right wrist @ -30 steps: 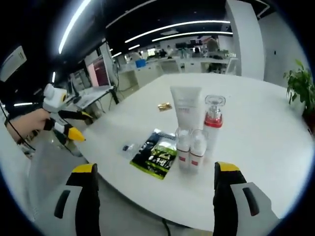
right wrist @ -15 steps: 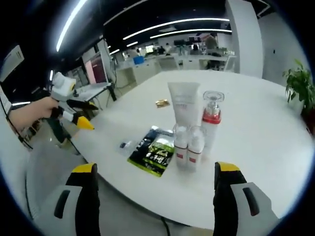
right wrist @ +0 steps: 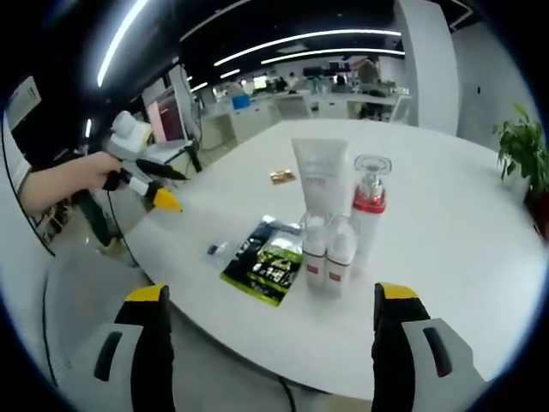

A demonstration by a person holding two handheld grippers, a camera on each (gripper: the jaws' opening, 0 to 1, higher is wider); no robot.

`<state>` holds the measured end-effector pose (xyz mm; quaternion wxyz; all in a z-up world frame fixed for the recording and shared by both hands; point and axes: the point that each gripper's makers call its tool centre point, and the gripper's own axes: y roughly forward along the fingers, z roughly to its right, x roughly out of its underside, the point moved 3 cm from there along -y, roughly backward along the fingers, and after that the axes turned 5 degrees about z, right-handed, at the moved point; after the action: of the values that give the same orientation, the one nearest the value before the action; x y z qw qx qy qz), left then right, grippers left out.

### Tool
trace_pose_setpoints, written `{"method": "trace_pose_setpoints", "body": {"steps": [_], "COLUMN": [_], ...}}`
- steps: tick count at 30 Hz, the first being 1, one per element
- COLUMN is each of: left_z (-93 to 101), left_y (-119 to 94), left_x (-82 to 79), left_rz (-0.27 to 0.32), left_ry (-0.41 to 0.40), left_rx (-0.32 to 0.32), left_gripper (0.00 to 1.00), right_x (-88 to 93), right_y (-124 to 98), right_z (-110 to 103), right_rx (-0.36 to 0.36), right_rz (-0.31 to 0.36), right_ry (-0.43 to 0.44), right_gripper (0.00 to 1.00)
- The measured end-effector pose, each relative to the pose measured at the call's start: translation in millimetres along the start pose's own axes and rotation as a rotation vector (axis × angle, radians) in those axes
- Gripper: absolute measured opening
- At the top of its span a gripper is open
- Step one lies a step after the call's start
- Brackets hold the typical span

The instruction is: Arrange the skincare products in the storage area until every visible bottle or jar stands upright without overlapping.

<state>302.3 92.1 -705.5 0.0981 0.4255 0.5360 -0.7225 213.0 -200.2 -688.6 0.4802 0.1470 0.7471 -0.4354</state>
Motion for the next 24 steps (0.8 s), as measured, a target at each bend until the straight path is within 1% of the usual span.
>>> {"method": "trace_pose_setpoints", "body": {"steps": [6, 8, 13, 15, 18, 21, 23, 24], "left_z": [-6.0, -11.4, -19.6, -22.0, -27.1, -29.0, -26.2, -29.1], "left_y": [13, 21, 32, 36, 51, 55, 54, 58], "left_x": [-7.2, -11.3, -18.4, -19.3, -20.1, -20.8, -20.6, -20.3], "left_rz": [-0.011, -0.018, -0.037, -0.041, -0.061, -0.074, -0.086, -0.097], "left_ry": [0.014, 0.021, 0.046, 0.044, 0.053, 0.063, 0.079, 0.090], "left_rx": [0.008, 0.013, 0.017, 0.020, 0.024, 0.028, 0.033, 0.032], "left_gripper": [0.92, 0.92, 0.92, 0.92, 0.91, 0.91, 0.91, 0.91], "right_x": [0.6, 1.0, 2.1, 3.4, 5.3, 6.4, 7.1, 7.1], "right_y": [0, 0, 1, 1, 3, 3, 3, 3], "right_z": [0, 0, 1, 0, -2, -1, -2, -2], "right_rx": [0.000, 0.002, 0.003, -0.006, -0.015, -0.015, -0.013, -0.013], "right_rz": [-0.007, -0.010, -0.016, -0.022, -0.035, -0.042, -0.048, -0.049], "right_ry": [0.000, -0.001, -0.007, -0.010, -0.017, -0.022, -0.024, -0.026], "right_gripper": [0.98, 0.98, 0.97, 0.97, 0.97, 0.97, 0.97, 0.96]}}
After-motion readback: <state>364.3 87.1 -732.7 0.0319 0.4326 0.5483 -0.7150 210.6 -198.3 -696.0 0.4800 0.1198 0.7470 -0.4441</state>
